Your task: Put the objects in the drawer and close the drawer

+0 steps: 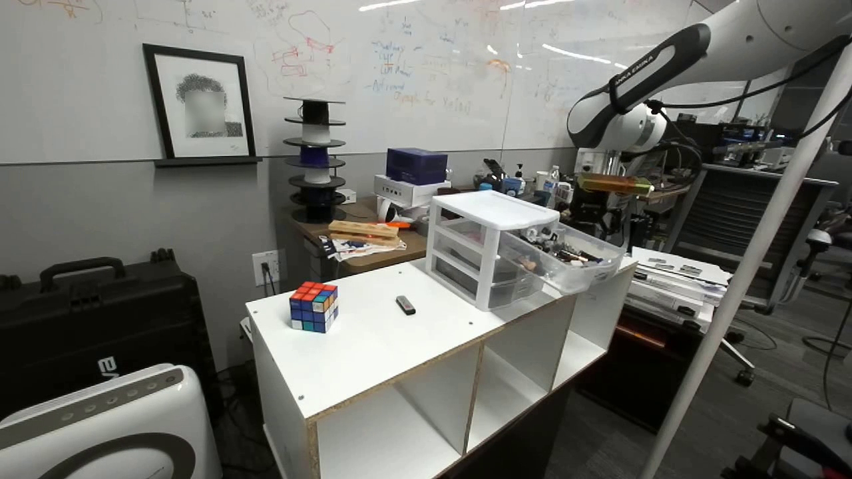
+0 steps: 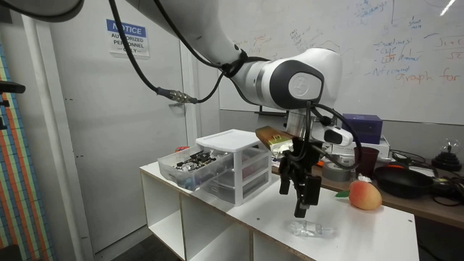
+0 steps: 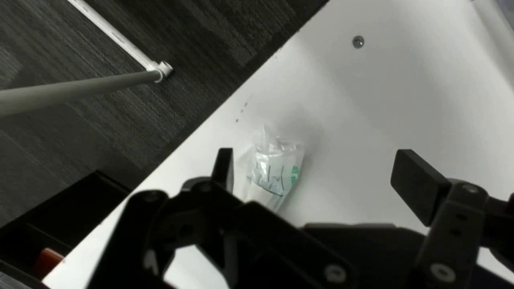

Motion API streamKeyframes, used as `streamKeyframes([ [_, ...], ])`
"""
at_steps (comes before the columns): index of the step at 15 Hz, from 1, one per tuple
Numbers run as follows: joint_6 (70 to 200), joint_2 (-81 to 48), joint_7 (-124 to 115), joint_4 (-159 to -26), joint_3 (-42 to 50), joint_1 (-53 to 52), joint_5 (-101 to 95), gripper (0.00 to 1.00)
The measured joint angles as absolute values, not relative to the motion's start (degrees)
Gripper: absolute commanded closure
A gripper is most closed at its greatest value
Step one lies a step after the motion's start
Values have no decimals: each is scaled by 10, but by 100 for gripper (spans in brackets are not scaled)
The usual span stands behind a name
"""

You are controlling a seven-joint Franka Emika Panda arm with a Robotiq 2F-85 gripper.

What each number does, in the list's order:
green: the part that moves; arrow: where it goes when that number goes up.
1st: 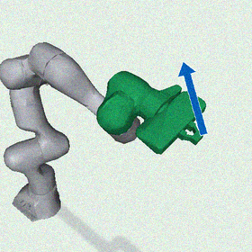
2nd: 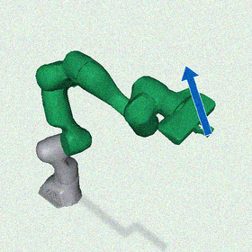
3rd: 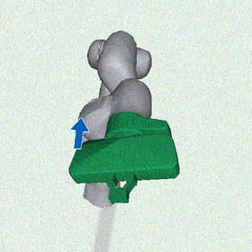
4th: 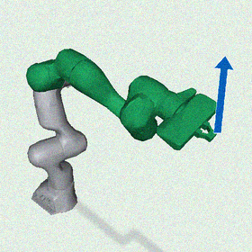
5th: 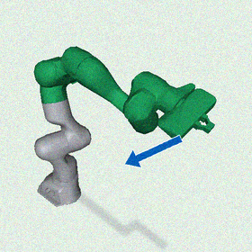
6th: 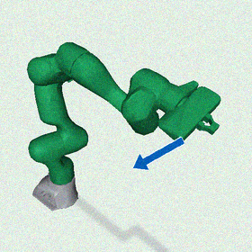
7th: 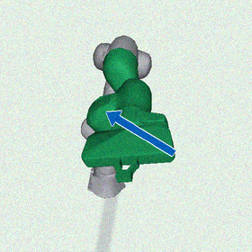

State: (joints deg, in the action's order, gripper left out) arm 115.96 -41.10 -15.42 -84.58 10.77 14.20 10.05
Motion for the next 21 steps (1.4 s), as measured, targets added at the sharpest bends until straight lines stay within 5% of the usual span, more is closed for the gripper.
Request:
streamKeyframes([
  [17,1118,-514,-223,-721,147,131,25,0],
  [18,1118,-525,-223,-708,147,129,25,25],
  [21,1110,-554,-223,-677,147,127,24,42],
])
